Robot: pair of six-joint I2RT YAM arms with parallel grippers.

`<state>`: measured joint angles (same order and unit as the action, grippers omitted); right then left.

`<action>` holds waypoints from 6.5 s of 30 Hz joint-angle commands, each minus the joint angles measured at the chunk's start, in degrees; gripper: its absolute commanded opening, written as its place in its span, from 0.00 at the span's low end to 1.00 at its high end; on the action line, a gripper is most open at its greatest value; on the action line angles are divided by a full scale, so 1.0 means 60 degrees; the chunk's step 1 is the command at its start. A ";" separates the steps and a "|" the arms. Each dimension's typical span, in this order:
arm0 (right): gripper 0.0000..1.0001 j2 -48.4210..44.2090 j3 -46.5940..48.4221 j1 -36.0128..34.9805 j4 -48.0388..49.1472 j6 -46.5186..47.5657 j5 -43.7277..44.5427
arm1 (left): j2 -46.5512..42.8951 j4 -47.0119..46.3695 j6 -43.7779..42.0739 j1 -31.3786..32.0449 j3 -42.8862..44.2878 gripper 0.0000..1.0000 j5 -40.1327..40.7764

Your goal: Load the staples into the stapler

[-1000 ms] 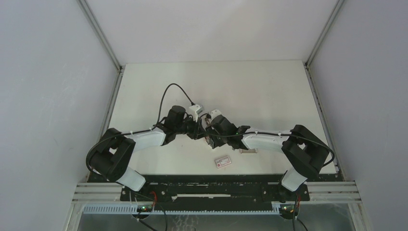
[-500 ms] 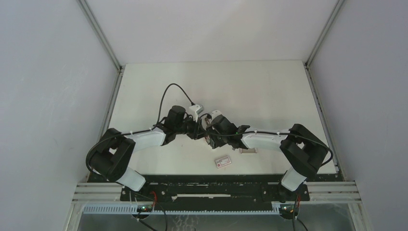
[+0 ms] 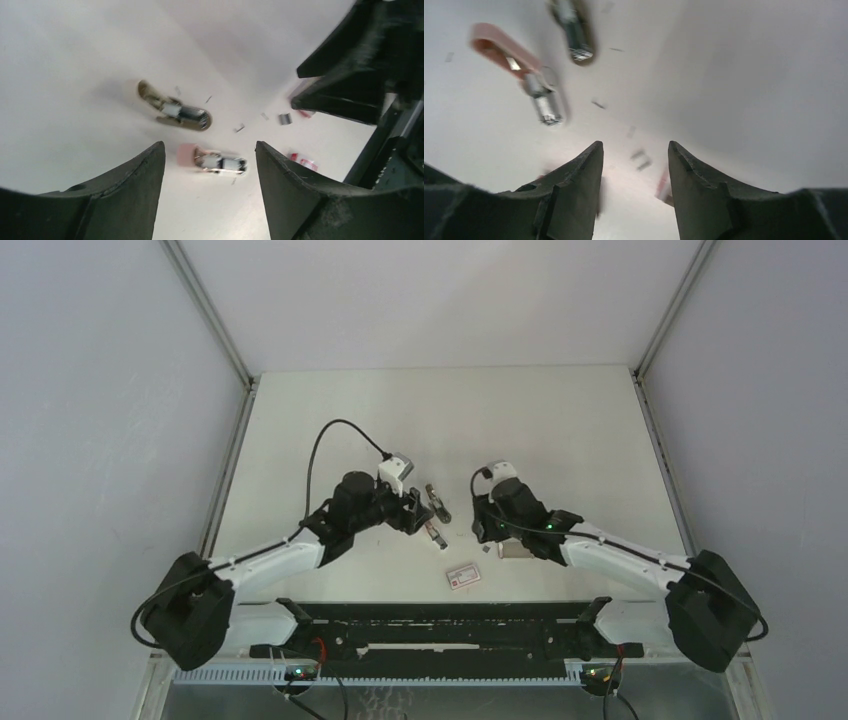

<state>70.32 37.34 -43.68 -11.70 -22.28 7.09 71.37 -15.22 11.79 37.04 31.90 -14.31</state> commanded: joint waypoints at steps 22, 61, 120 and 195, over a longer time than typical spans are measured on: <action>0.49 -0.4835 -0.2710 0.4641 0.0527 -0.0919 -0.1689 | 0.5256 0.2340 0.2423 0.5092 0.5050 0.53 0.4641; 0.48 -0.4215 -0.2784 0.4673 0.0821 -0.0911 -0.1724 | 0.6470 0.3021 0.2445 0.5267 0.5889 0.23 0.5303; 0.47 -0.5746 -0.4028 0.1670 1.1318 -0.5698 -0.6819 | -0.2045 -0.4134 0.5336 0.3169 0.0171 0.16 -0.2007; 0.07 -0.2549 -0.0117 0.0972 0.1783 0.1412 -0.2892 | -0.3952 0.2352 0.2500 -0.0851 -0.0519 0.77 0.1795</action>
<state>48.38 33.01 -36.10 6.24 -22.79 -17.41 48.71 -3.03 30.55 33.10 30.37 -9.89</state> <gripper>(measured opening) 0.130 0.767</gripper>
